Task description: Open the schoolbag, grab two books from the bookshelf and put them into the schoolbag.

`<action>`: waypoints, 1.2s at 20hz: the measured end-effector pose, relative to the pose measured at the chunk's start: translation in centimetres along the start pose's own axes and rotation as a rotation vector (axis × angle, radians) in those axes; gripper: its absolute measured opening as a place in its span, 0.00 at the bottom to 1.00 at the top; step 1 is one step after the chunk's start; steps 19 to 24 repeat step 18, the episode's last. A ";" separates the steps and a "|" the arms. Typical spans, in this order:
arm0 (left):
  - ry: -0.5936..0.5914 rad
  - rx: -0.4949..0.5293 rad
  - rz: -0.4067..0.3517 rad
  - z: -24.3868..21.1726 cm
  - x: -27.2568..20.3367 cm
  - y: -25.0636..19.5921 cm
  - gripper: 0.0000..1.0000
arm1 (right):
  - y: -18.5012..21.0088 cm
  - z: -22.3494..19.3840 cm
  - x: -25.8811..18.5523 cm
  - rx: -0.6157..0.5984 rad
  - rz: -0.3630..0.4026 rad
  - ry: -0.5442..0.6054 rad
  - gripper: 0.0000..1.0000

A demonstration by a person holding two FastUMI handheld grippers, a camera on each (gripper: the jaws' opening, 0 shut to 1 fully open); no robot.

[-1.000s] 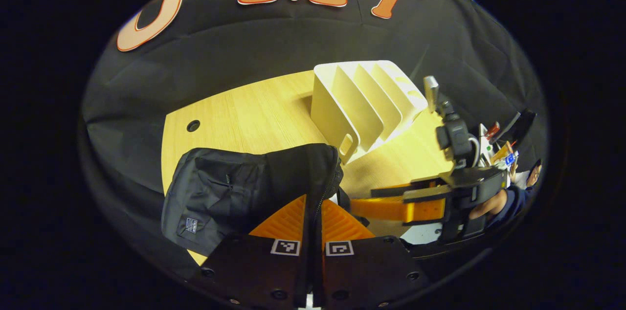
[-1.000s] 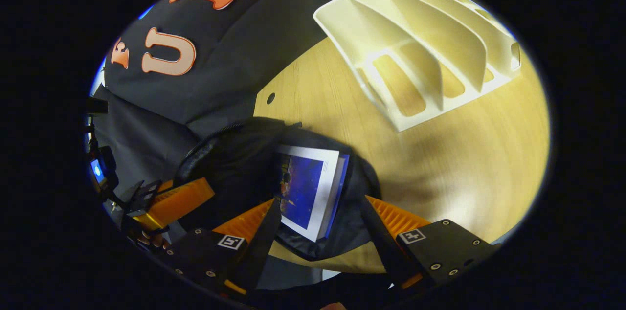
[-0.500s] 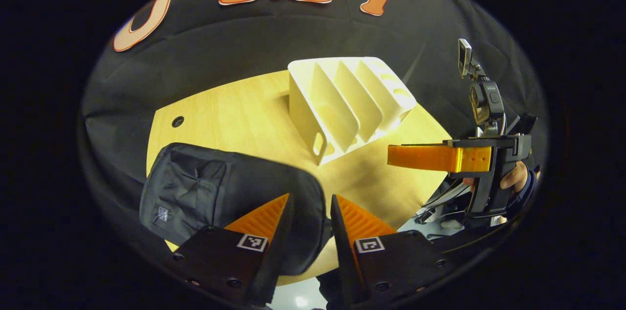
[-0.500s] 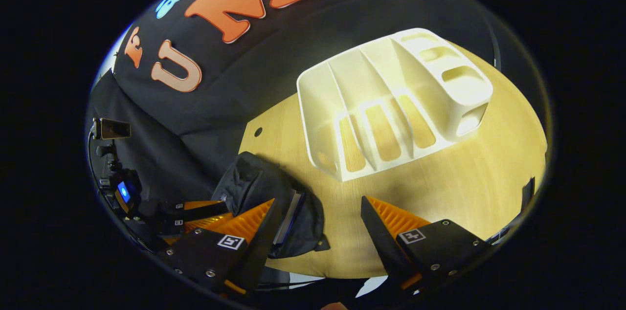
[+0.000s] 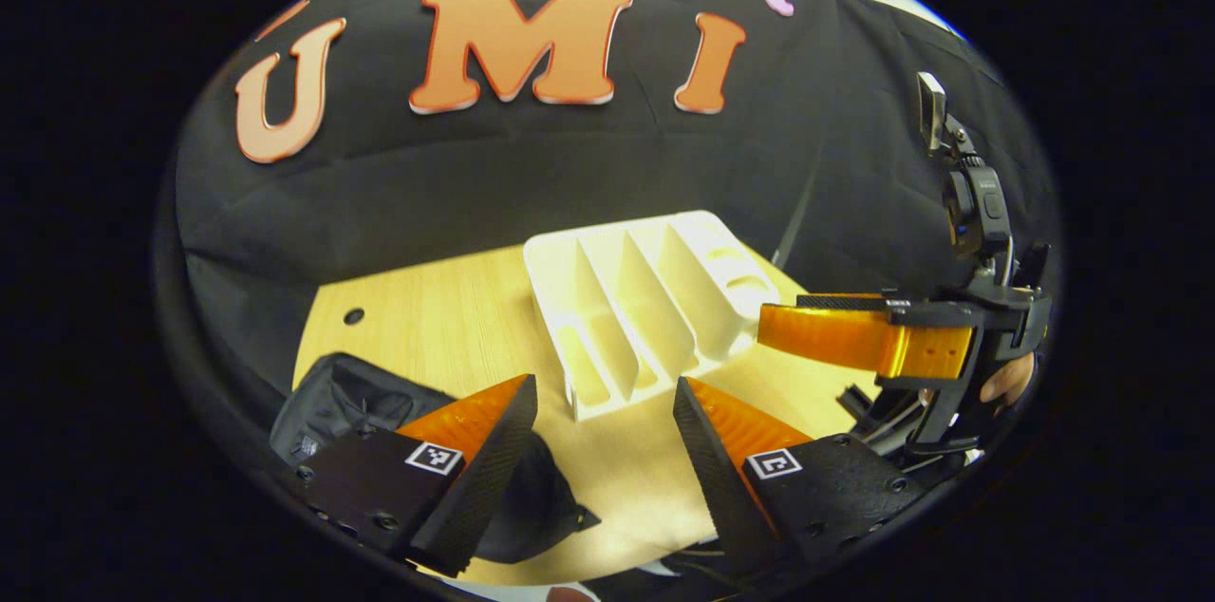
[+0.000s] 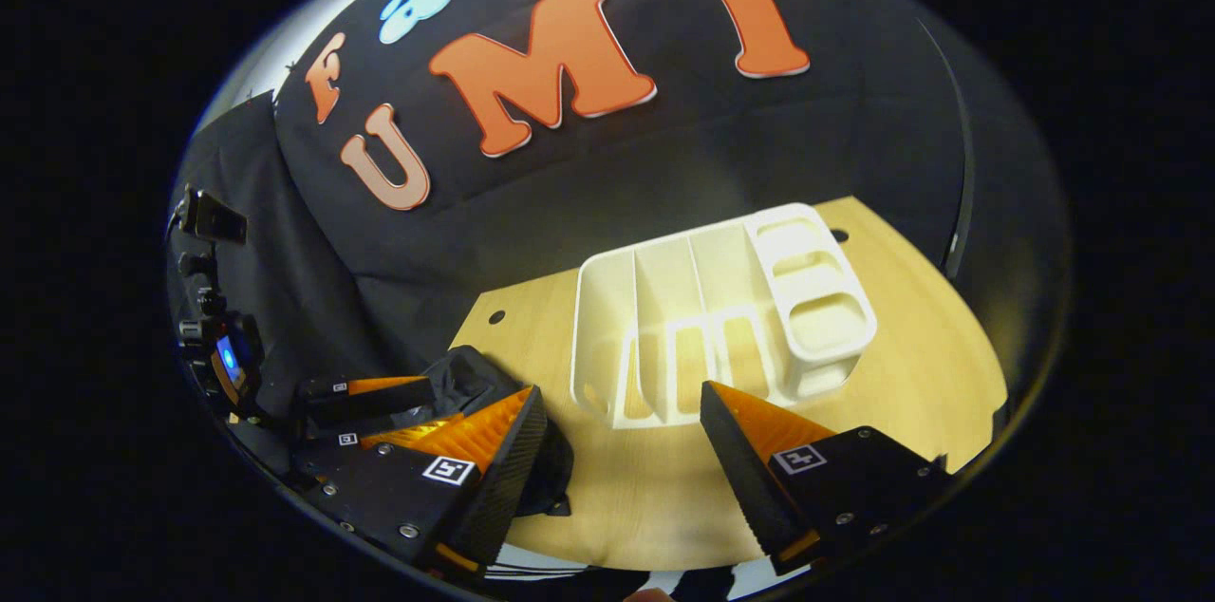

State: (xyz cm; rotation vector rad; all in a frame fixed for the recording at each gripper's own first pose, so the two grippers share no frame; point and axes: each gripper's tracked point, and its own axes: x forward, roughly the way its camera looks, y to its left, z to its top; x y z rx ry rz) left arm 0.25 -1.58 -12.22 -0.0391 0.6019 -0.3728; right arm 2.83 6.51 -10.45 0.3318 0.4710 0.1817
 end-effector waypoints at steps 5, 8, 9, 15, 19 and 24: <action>-0.276 -0.011 0.098 5.6 -2.3 -3.3 0.94 | -1.6 6.0 -4.1 -0.148 -0.026 -0.221 0.98; -0.392 -0.003 0.153 7.9 -3.6 -4.2 0.95 | -2.3 8.5 -6.7 -0.214 -0.043 -0.313 0.98; -0.418 -0.009 0.165 7.7 -3.9 -4.3 0.94 | -2.3 9.0 -7.2 -0.230 -0.041 -0.330 0.97; -0.512 -0.053 0.207 8.6 -6.7 -5.5 0.95 | -2.7 10.6 -10.0 -0.291 -0.035 -0.421 0.97; -0.526 -0.037 0.229 8.8 -6.8 -5.8 0.95 | -2.7 10.8 -10.7 -0.275 -0.016 -0.434 0.97; -0.526 -0.037 0.229 8.8 -6.8 -5.8 0.95 | -2.7 10.8 -10.7 -0.275 -0.016 -0.434 0.97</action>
